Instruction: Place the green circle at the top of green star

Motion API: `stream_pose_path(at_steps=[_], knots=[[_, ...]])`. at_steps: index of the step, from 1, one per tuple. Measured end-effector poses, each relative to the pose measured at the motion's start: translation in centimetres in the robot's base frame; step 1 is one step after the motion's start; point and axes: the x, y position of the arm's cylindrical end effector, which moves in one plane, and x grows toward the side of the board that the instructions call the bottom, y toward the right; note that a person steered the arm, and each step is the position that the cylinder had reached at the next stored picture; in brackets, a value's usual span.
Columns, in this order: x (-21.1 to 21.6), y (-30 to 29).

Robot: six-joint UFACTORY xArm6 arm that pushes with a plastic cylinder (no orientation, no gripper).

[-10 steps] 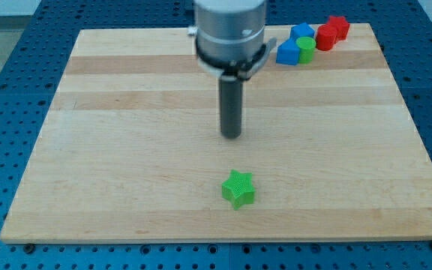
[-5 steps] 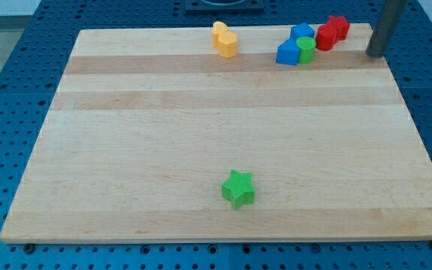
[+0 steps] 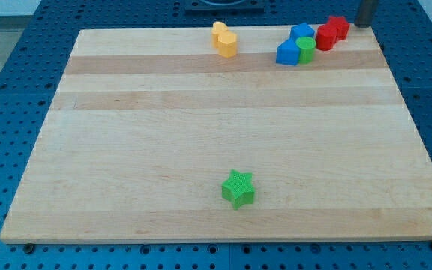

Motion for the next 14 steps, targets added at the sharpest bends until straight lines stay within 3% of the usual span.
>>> stream_pose_path(at_steps=[2,5,14], knots=[[0.1,-6.9],[1.6,-7.5],[15.7,-20.7]])
